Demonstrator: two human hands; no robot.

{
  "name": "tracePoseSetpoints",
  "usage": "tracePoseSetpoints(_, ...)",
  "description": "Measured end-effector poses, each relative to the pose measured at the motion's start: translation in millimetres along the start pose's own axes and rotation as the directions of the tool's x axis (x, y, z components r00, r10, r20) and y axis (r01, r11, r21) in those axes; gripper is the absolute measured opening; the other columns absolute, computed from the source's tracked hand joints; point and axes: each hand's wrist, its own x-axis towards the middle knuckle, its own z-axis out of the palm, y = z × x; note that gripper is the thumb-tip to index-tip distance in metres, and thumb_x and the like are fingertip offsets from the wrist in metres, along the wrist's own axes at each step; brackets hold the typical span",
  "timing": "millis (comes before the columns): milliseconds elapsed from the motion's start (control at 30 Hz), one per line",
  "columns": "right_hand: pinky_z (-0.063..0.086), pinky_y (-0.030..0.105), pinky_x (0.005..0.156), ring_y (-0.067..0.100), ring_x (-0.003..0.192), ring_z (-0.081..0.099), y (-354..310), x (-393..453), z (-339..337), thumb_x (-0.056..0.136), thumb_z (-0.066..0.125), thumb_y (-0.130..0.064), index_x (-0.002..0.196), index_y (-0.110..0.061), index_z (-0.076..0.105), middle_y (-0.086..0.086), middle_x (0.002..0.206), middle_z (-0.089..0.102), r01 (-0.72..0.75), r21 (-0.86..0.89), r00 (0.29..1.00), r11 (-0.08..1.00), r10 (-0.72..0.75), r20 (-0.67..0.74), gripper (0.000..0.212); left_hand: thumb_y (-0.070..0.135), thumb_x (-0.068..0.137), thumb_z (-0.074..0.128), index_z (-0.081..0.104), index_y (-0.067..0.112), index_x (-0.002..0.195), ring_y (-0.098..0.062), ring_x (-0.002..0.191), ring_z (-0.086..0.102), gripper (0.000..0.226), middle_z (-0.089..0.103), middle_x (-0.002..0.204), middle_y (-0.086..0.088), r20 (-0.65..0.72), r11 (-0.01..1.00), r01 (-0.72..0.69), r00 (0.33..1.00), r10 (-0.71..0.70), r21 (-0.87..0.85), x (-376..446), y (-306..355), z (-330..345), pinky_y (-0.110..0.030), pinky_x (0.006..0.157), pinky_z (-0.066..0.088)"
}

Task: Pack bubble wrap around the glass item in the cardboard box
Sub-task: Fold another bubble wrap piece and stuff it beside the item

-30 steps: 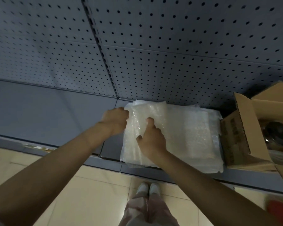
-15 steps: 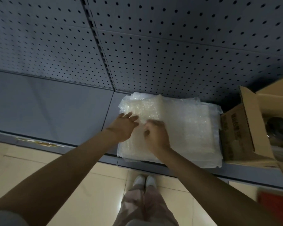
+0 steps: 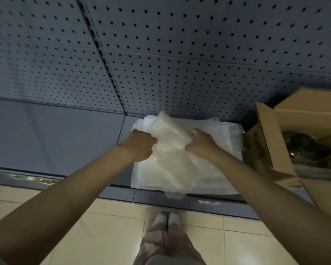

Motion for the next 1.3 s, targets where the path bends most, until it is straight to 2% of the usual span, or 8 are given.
tracePoseSetpoints(167, 0.047, 0.027, 0.081, 0.026, 0.107, 0.058, -5.3, 12.3, -30.8, 0.08, 0.06, -0.005, 0.129, -0.017, 0.051, 0.008, 0.123, 0.059, 0.153, -0.369, 0.975, 0.917, -0.2, -0.093, 0.052, 0.027, 0.092, 0.058, 0.032, 0.017, 0.144, -0.028, 0.129, 0.041, 0.059, 0.035, 0.142, -0.009, -0.331, 0.998, 0.043, 0.942, -0.052, -0.035, 5.2, 15.3, -22.6, -0.039, 0.108, 0.035)
tracePoseSetpoints(367, 0.041, 0.033, 0.076, 0.028, 0.094, 0.056, 13.1, 13.5, 4.9, 0.068, 0.068, 0.002, 0.1, -0.01, 0.057, 0.009, 0.099, 0.062, 0.287, -0.676, 0.847, 0.679, -0.509, -0.152, 0.035, 0.016, 0.081, 0.068, 0.024, 0.016, 0.146, -0.028, 0.138, 0.029, 0.078, 0.032, 0.145, -0.009, -0.371, 0.991, 0.019, 0.928, 0.033, 0.134, 41.2, 32.4, -4.8, -0.045, 0.118, 0.011)
tracePoseSetpoints(567, 0.046, 0.036, 0.071, 0.028, 0.083, 0.056, 50.0, 0.4, 38.3, 0.062, 0.071, -0.007, 0.091, -0.011, 0.06, 0.008, 0.094, 0.06, 0.397, -0.702, 0.789, 0.591, -0.61, -0.067, 0.031, 0.01, 0.064, 0.075, 0.032, 0.012, 0.114, -0.026, 0.096, 0.057, 0.066, 0.052, 0.114, -0.01, -0.384, 0.994, -0.03, 0.921, 0.067, 0.101, 42.4, 33.5, 38.1, -0.033, 0.084, 0.046)
tracePoseSetpoints(700, 0.041, 0.044, 0.094, 0.03, 0.11, 0.052, 68.6, -19.9, 43.4, 0.075, 0.056, -0.045, 0.113, -0.015, 0.057, 0.01, 0.124, 0.055, 0.409, -0.722, 0.83, 0.558, -0.557, 0.04, 0.048, 0.03, 0.086, 0.052, 0.026, 0.006, 0.143, -0.037, 0.145, 0.016, 0.067, 0.019, 0.155, -0.02, -0.281, 0.982, -0.138, 0.944, 0.171, 0.131, 32.0, 31.7, 61.0, -0.048, 0.12, 0.013)
tracePoseSetpoints(933, 0.033, 0.063, 0.104, 0.04, 0.129, 0.045, 77.9, -17.6, 47.6, 0.062, 0.075, -0.037, 0.127, -0.017, 0.051, 0.013, 0.141, 0.047, 0.357, -0.783, 0.894, 0.51, -0.429, 0.128, 0.072, 0.066, 0.088, 0.04, -0.017, 0.008, 0.149, -0.038, 0.145, -0.02, 0.101, -0.023, 0.156, -0.022, -0.193, 0.961, -0.151, 0.961, 0.197, 0.231, 26.2, 25.8, 69.5, -0.05, 0.12, -0.006)
tracePoseSetpoints(1033, 0.035, 0.053, 0.107, 0.036, 0.125, 0.049, 67.2, -11.1, 33.4, 0.066, 0.074, -0.029, 0.126, -0.016, 0.053, 0.011, 0.137, 0.051, 0.409, -0.737, 0.872, 0.538, -0.47, 0.141, 0.065, 0.045, 0.088, 0.056, -0.029, 0.02, 0.145, -0.035, 0.148, -0.009, 0.105, -0.013, 0.16, -0.018, -0.157, 0.98, -0.15, 0.973, 0.17, 0.13, 29.5, 26.8, 54.9, -0.047, 0.122, 0.0)
tracePoseSetpoints(1167, 0.042, 0.035, 0.098, 0.024, 0.115, 0.053, 45.8, -1.0, -1.1, 0.083, 0.063, -0.026, 0.132, -0.021, 0.045, 0.002, 0.131, 0.054, 0.444, -0.562, 0.886, 0.697, -0.437, 0.158, 0.052, 0.026, 0.08, 0.064, 0.022, 0.026, 0.148, -0.025, 0.125, 0.049, 0.08, 0.046, 0.142, -0.005, -0.167, 0.984, -0.165, 0.974, 0.151, -0.068, 38.8, 22.1, 17.8, -0.032, 0.097, 0.041)
tracePoseSetpoints(1300, 0.043, 0.035, 0.093, 0.029, 0.108, 0.056, 32.3, 6.7, -26.5, 0.087, 0.06, -0.023, 0.133, -0.018, 0.045, 0.008, 0.123, 0.06, 0.425, -0.555, 0.88, 0.715, -0.469, 0.069, 0.05, 0.028, 0.081, 0.063, 0.034, 0.032, 0.14, -0.023, 0.098, 0.06, 0.066, 0.06, 0.116, -0.005, -0.054, 0.968, -0.115, 0.993, 0.105, -0.225, 54.2, 8.3, -6.8, -0.031, 0.075, 0.048)
